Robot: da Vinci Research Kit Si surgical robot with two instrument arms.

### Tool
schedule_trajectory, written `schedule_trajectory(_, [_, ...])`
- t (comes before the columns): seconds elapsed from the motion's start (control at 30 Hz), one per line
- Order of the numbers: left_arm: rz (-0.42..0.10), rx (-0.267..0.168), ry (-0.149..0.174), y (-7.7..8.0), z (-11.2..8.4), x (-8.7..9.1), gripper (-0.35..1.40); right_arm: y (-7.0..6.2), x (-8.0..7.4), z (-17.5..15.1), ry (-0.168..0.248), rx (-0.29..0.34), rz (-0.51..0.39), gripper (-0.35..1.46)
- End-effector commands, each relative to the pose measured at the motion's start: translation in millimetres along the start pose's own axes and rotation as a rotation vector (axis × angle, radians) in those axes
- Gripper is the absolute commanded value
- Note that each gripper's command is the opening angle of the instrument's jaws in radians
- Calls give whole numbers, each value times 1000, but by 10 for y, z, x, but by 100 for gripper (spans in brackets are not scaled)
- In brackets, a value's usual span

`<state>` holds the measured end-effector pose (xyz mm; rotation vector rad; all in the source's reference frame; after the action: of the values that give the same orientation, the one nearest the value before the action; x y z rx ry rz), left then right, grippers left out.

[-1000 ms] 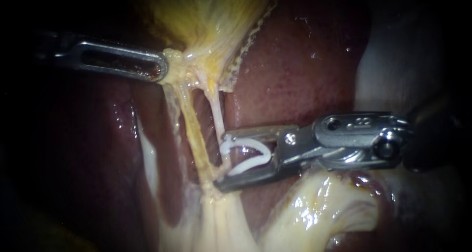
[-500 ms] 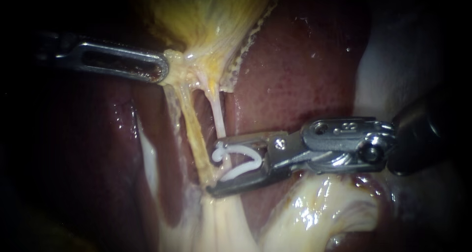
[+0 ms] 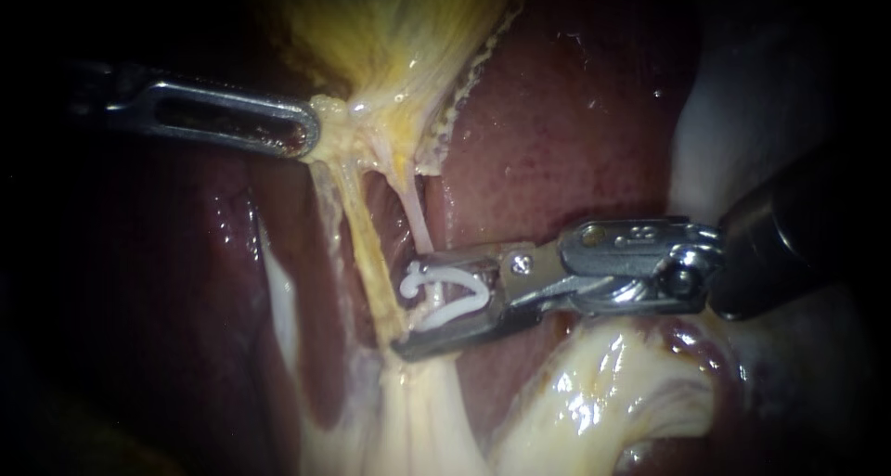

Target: Clipping first clip left tube

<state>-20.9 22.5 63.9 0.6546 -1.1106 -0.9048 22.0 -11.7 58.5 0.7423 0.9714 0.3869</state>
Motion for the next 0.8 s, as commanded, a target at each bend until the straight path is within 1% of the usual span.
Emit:
schedule_trajectory(0.03, [0, 0, 0, 0, 0, 0, -35, 2, 0, 1, 1, -1, -1, 48])
schedule_trajectory(0.27, [0, -1, 0, 0, 1, 1, -35, 15, 0, 9, 0, -3, -2, 48])
schedule_trajectory(0.43, [1, -1, 0, 0, 1, 1, -35, 29, -7, 13, 4, 8, -11, 48])
schedule_trajectory(0.63, [1, -1, 0, 0, 1, 1, -35, 48, -18, 16, -3, 48, -41, 48])
schedule_trajectory(0.7, [1, -1, 0, 0, 1, 1, -35, 52, -19, 18, 3, 65, -51, 48])
schedule_trajectory(0.8, [1, 1, 1, 1, 2, 1, -35, 54, -21, 22, 40, 107, -71, 47])
